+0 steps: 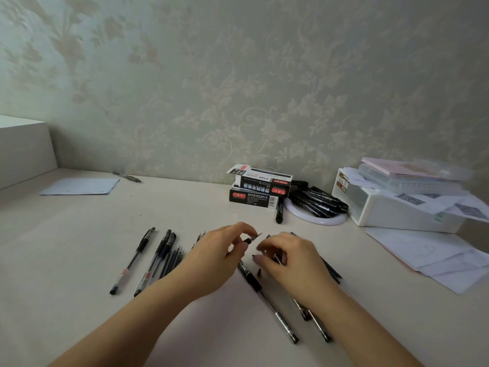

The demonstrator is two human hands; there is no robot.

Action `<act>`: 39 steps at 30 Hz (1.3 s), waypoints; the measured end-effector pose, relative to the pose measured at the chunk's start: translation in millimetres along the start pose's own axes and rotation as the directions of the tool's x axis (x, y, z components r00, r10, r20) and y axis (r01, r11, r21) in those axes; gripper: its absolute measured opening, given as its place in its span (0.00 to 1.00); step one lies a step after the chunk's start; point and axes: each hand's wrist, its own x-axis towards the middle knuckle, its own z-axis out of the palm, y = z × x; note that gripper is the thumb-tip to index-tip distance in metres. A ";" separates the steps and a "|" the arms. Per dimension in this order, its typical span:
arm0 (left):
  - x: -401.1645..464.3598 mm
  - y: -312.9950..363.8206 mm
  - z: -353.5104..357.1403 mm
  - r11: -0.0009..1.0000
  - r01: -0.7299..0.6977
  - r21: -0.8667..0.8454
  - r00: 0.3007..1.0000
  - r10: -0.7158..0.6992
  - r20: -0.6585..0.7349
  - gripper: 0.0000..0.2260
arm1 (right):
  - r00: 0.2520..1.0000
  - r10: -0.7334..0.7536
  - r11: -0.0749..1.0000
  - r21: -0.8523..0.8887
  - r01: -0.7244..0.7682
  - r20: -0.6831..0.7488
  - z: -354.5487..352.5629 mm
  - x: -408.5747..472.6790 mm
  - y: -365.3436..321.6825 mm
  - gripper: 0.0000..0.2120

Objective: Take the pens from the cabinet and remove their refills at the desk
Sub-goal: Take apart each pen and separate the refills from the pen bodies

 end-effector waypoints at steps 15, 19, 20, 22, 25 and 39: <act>-0.9 12.0 -6.1 0.988 -0.134 -0.079 0.990 0.130 -0.053 0.15 | 0.922 0.350 0.494 0.803 -0.334 0.168 -5.7 1.2 -12.0 0.07; -1.0 12.3 -4.1 0.988 -0.116 -0.098 0.992 0.110 -0.069 0.15 | 0.917 0.366 0.369 0.880 -0.299 0.159 -9.5 2.9 -8.4 0.12; -1.1 12.2 -3.7 0.988 -0.112 -0.105 0.992 0.104 -0.074 0.15 | 0.914 0.367 0.327 0.896 -0.300 0.172 -10.2 3.7 -6.7 0.14; -1.5 12.3 -3.6 0.986 -0.114 -0.119 0.991 0.105 -0.080 0.14 | 0.911 0.346 0.294 0.897 -0.331 0.223 -9.9 4.3 -5.6 0.17; -1.7 13.5 -3.9 0.982 -0.142 -0.121 0.987 0.132 -0.087 0.16 | 0.902 0.319 0.242 0.895 -0.375 0.292 -5.7 3.7 -6.0 0.17; 0.8 5.7 -8.6 0.997 -0.049 -0.056 0.991 0.041 -0.127 0.11 | 0.751 0.626 0.428 0.898 -0.106 -0.209 -40.9 15.6 24.6 0.04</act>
